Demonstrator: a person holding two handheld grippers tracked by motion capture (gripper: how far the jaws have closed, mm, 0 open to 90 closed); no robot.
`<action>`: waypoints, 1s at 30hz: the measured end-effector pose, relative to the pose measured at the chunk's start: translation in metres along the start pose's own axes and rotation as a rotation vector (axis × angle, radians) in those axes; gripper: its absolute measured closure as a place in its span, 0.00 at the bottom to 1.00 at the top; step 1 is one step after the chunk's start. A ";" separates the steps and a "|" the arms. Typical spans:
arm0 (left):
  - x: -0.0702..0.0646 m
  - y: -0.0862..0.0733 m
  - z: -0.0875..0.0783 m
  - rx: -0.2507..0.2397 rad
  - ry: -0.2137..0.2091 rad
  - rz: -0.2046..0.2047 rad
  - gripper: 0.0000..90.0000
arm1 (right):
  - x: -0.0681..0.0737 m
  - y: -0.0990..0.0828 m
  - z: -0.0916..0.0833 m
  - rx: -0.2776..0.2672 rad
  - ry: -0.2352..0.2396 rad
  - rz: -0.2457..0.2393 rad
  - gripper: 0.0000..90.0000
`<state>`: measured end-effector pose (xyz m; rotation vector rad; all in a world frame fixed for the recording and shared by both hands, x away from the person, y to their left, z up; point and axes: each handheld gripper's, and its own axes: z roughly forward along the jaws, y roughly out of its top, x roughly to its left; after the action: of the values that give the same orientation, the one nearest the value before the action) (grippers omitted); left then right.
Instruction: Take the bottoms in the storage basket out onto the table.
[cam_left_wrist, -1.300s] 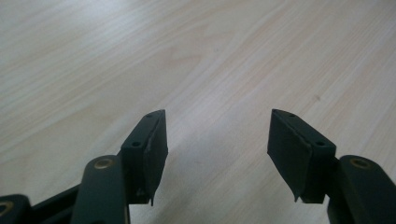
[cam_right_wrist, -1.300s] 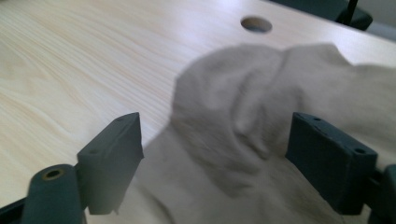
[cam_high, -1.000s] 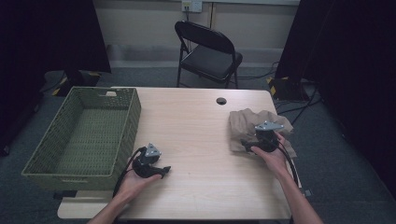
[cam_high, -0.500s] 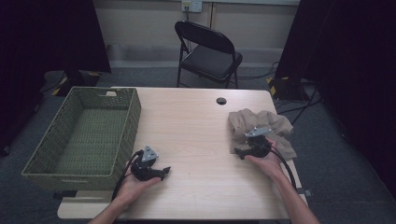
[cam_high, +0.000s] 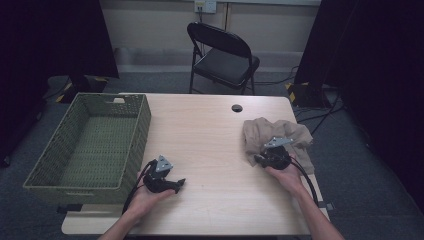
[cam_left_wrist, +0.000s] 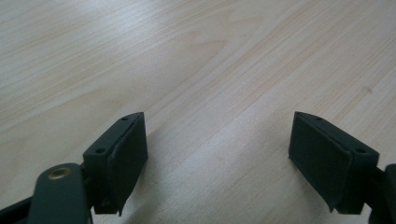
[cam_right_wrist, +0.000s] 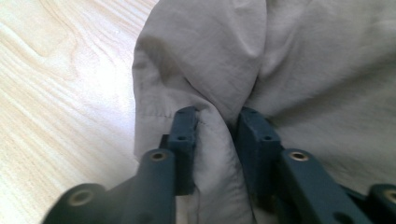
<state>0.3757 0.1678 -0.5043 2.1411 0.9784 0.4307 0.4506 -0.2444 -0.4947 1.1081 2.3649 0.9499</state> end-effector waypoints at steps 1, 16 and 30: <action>0.000 0.000 0.000 0.000 0.000 0.001 0.21 | 0.001 0.000 0.000 0.000 -0.001 0.001 0.80; 0.000 0.000 0.000 0.003 -0.002 0.001 0.21 | 0.084 0.017 0.004 0.037 0.236 -0.159 0.92; -0.001 0.003 -0.002 0.047 -0.007 -0.004 0.22 | 0.102 0.061 -0.048 -0.192 0.311 -0.143 0.94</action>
<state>0.3753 0.1668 -0.5003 2.1806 0.9981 0.4018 0.3917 -0.1569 -0.4213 0.7533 2.4837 1.3453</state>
